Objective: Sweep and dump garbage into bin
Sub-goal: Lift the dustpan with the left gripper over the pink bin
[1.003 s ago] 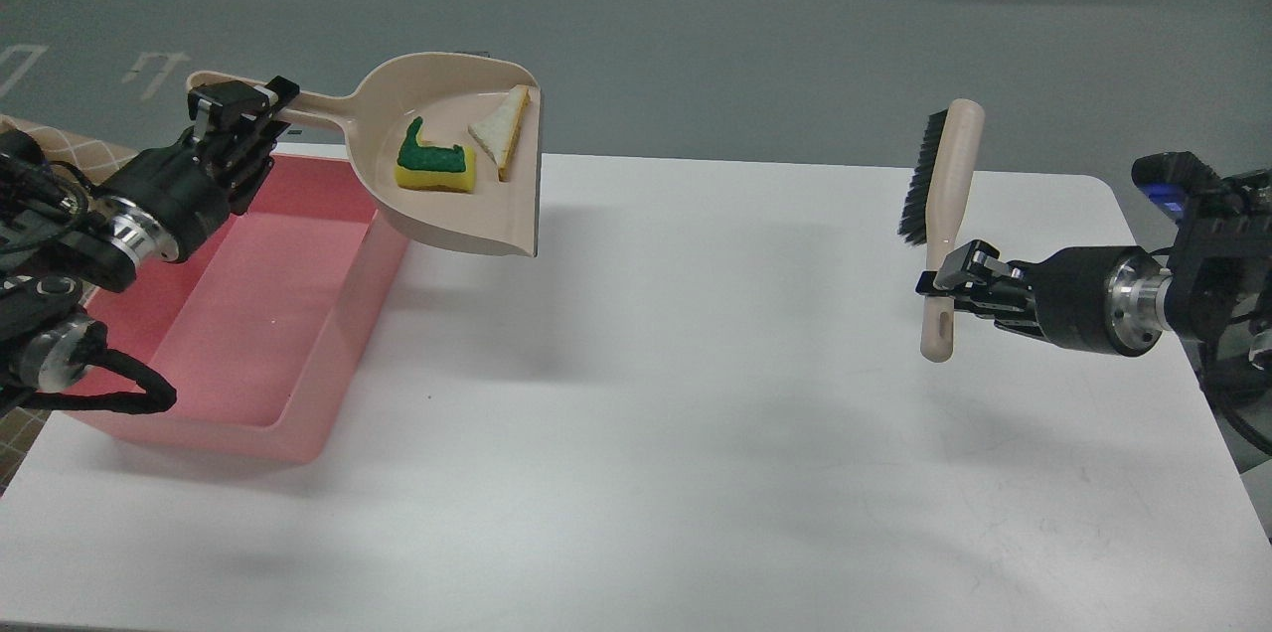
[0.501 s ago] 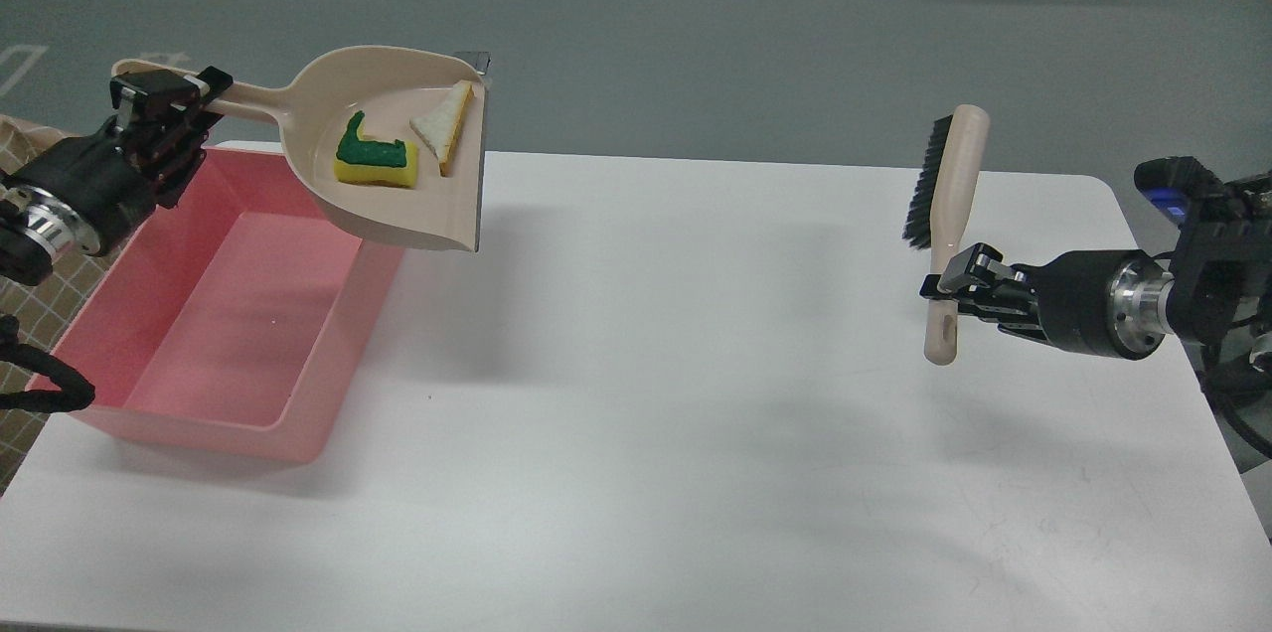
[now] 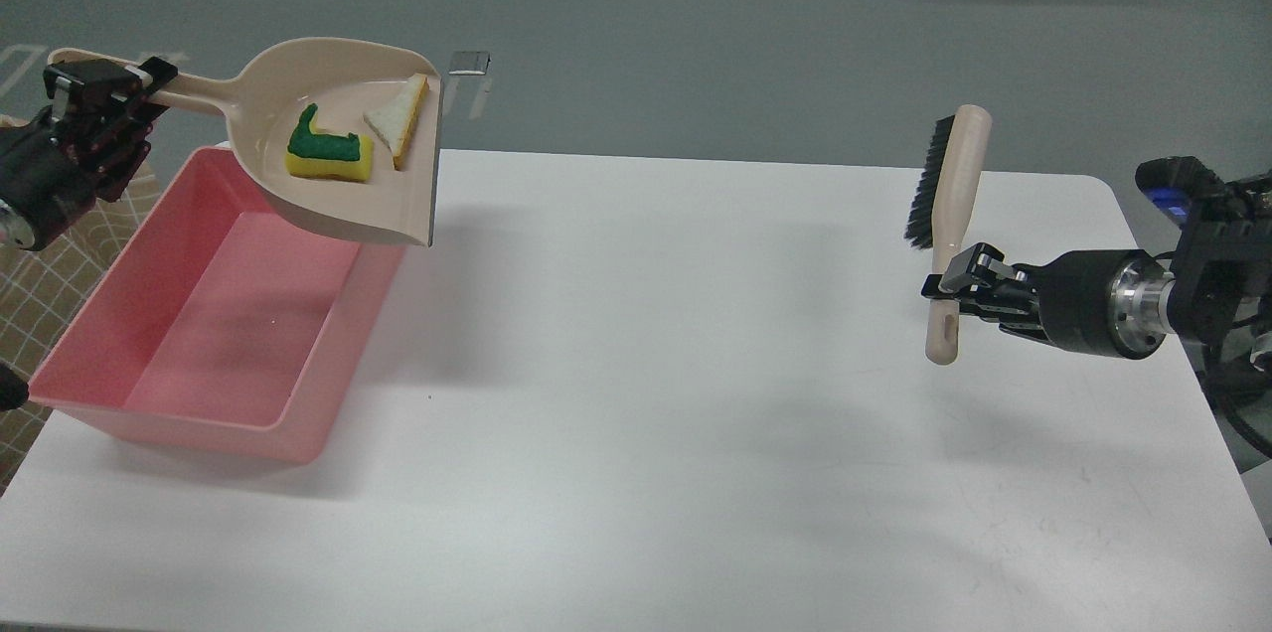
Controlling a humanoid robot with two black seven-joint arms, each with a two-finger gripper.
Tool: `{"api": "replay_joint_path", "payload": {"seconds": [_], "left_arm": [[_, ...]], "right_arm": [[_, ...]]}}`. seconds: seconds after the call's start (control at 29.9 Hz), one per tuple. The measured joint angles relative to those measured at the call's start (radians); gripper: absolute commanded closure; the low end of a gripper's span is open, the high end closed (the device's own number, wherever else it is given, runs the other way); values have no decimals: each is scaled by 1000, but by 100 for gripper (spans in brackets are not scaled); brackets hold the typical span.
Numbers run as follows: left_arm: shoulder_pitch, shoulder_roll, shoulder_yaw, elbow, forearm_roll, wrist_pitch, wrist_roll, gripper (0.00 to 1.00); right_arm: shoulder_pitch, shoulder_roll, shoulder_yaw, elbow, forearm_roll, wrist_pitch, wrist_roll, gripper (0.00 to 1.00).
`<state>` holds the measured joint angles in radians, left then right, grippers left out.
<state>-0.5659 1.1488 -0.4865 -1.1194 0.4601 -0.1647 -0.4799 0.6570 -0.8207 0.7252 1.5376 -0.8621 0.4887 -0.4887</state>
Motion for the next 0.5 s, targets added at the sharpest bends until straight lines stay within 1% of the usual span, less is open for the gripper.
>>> {"api": "replay_joint_path", "payload": {"seconds": [0.27,0.5], "left_arm": [[34,49,4,64,0,-68,-9,100],[72,77,4,98,0,-92,-9,100]], "right_arm": [[-5,2,0,-6,0,0,0,100],[-6,3,0,-7,0,0,0,100]]}}
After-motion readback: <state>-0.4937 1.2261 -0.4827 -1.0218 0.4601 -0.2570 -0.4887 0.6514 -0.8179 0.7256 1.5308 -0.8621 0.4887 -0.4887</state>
